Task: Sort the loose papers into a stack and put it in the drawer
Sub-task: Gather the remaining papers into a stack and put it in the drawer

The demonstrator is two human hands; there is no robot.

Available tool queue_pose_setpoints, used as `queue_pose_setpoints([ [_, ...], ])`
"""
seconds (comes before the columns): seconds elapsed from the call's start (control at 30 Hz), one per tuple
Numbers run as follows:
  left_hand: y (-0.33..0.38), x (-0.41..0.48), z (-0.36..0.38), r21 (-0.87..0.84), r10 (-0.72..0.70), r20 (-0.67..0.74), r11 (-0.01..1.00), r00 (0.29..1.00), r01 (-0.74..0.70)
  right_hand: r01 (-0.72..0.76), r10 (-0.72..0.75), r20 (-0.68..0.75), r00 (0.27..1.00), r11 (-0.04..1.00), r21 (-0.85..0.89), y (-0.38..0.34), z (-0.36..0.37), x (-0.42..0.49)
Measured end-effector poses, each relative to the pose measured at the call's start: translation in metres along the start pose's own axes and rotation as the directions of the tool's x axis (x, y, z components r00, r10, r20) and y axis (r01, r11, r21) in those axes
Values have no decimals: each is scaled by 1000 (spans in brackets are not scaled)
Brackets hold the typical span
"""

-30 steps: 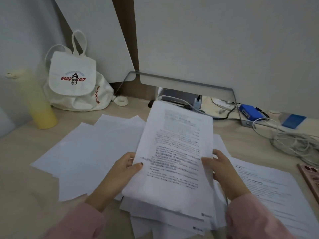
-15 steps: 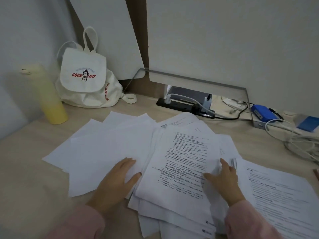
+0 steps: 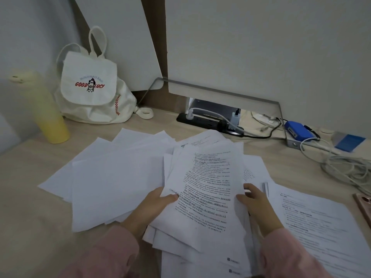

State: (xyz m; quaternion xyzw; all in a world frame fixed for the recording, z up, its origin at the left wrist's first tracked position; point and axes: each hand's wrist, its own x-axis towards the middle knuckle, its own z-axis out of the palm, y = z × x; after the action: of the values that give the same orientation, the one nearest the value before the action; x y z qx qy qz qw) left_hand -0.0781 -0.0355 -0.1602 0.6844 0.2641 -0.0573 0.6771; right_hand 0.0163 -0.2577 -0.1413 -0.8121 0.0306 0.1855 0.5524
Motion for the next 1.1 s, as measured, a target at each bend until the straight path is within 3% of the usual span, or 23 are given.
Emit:
queue_pose_setpoints([
  [0.1, -5, 0, 0, 34, 60, -32, 998, 998, -59, -1, -10, 65, 998, 987, 161, 1, 2, -1],
  [0.23, -7, -9, -17, -28, 142, -66, 989, 988, -144, -147, 84, 155, 984, 875, 462, 0, 5, -5],
  [0.3, -9, -16, -31, -150, 138, -63, 978, 988, -146, -133, 52, 196, 979, 894, 428, -5, 9, -13],
  [0.43, -20, -28, -59, -346, 153, 29, 929, 988, -133, 179, -206, 103, 973, 957, 228, -37, 18, -29],
  [0.57, -19, -30, -63, -480, 131, 29, 872, 991, -101, 428, -434, 143, 890, 901, 69, -77, 27, -44],
  [0.67, -21, -29, -59, -482, 93, 26, 874, 995, -69, 512, -503, 125, 855, 858, -46, -82, 27, -34],
  [0.8, -26, -28, -70, -362, 41, -133, 928, 990, -87, 483, -498, 7, 867, 837, -258, -83, 14, -20],
  [0.97, -34, -35, -92, -273, 29, -290, 956, 957, -111, 458, -475, -73, 877, 872, -173, -89, 0, -23],
  [1.1, -35, -39, -98, -283, -2, -315, 955, 949, -92, 530, -533, -60, 844, 846, -51, -101, -2, -35],
])
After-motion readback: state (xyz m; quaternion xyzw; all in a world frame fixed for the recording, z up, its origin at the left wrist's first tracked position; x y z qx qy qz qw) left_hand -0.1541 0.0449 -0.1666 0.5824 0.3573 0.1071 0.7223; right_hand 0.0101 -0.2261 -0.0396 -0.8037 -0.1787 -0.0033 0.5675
